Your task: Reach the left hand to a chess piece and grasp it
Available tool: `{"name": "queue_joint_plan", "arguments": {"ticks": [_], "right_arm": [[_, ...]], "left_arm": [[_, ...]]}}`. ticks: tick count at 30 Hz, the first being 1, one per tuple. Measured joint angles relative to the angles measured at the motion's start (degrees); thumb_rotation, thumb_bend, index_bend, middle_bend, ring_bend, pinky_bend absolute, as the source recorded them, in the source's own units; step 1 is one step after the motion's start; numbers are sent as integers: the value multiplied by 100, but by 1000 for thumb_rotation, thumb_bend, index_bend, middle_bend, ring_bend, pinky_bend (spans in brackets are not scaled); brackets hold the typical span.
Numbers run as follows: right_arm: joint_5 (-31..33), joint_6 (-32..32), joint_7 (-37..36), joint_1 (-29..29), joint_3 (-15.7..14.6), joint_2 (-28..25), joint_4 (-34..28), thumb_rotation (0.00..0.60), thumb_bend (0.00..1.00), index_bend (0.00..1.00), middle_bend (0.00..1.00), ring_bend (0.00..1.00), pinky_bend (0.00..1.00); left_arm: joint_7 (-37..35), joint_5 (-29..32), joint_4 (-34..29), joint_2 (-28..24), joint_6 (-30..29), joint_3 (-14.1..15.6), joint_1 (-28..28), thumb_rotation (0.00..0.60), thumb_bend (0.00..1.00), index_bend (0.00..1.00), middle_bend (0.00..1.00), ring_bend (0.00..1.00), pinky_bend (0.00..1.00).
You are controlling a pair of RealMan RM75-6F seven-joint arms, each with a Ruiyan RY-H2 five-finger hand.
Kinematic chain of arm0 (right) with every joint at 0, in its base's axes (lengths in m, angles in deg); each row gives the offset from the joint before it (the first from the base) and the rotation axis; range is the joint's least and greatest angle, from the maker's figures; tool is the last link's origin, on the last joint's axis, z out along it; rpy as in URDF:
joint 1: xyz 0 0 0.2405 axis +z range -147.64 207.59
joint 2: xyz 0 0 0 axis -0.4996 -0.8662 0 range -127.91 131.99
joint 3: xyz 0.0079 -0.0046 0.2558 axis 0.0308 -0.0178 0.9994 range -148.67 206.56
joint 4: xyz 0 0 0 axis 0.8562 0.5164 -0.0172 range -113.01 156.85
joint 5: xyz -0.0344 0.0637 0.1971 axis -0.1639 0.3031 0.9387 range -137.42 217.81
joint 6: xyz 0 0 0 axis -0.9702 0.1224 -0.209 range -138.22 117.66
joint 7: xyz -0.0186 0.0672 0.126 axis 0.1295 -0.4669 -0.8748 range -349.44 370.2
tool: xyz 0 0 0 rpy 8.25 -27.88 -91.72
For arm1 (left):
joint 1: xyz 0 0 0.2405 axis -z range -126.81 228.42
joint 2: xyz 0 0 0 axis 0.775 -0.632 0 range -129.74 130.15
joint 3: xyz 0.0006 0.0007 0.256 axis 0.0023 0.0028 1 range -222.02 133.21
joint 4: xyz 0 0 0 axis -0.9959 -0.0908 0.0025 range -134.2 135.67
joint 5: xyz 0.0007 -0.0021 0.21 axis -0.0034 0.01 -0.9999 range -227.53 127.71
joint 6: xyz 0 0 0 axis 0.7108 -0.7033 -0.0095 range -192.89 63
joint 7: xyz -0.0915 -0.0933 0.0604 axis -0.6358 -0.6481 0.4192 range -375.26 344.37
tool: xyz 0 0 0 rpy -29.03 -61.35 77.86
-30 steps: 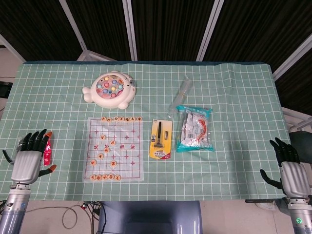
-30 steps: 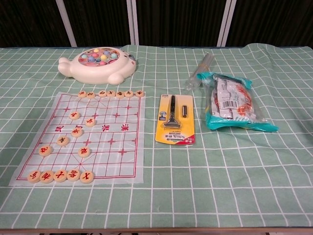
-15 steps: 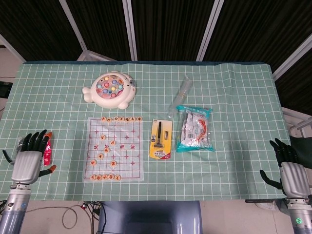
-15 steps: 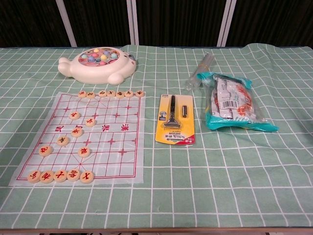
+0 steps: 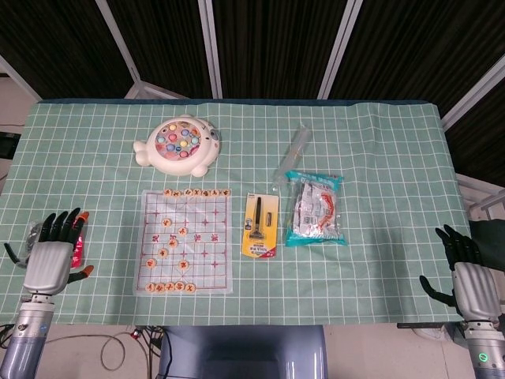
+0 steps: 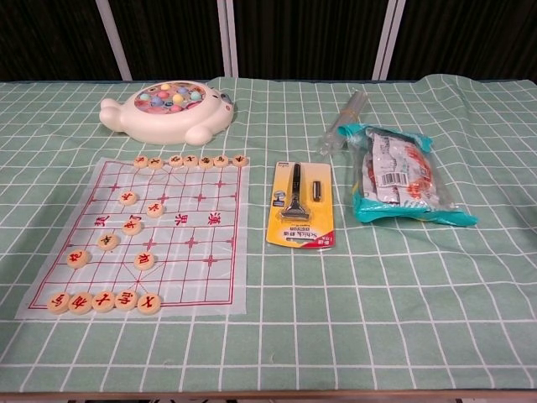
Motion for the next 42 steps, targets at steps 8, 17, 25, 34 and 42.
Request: {"name": "queue_joint_plan", "arguments": {"ticks": [8, 17, 25, 34, 42], "right_arm": [[65, 31, -37, 2, 20, -4, -13, 600, 366, 0, 0, 0, 0], [124, 56, -109, 6, 49, 0, -23, 600, 366, 0, 0, 0, 0], [181, 98, -199, 11, 71, -10, -30, 600, 366, 0, 0, 0, 0], [214, 127, -269, 13, 84, -26, -53, 600, 366, 0, 0, 0, 0], [255, 153, -306, 10, 93, -38, -75, 600, 366, 0, 0, 0, 0]], "left_arm": [[474, 139, -30, 118, 211, -284, 343, 600, 72, 98, 634, 686, 728], [976, 844, 45, 475, 992, -650, 953, 600, 126, 279, 932, 930, 944], [1687, 1594, 344, 917, 1533, -913, 1542, 600, 167, 340, 977, 964, 971], [2118, 2168, 567, 1213, 1726, -1021, 1920, 600, 181, 369, 986, 971, 975], [2247, 2457, 739, 1338, 1781, -1044, 2138, 600, 198, 383, 991, 976, 977]]}}
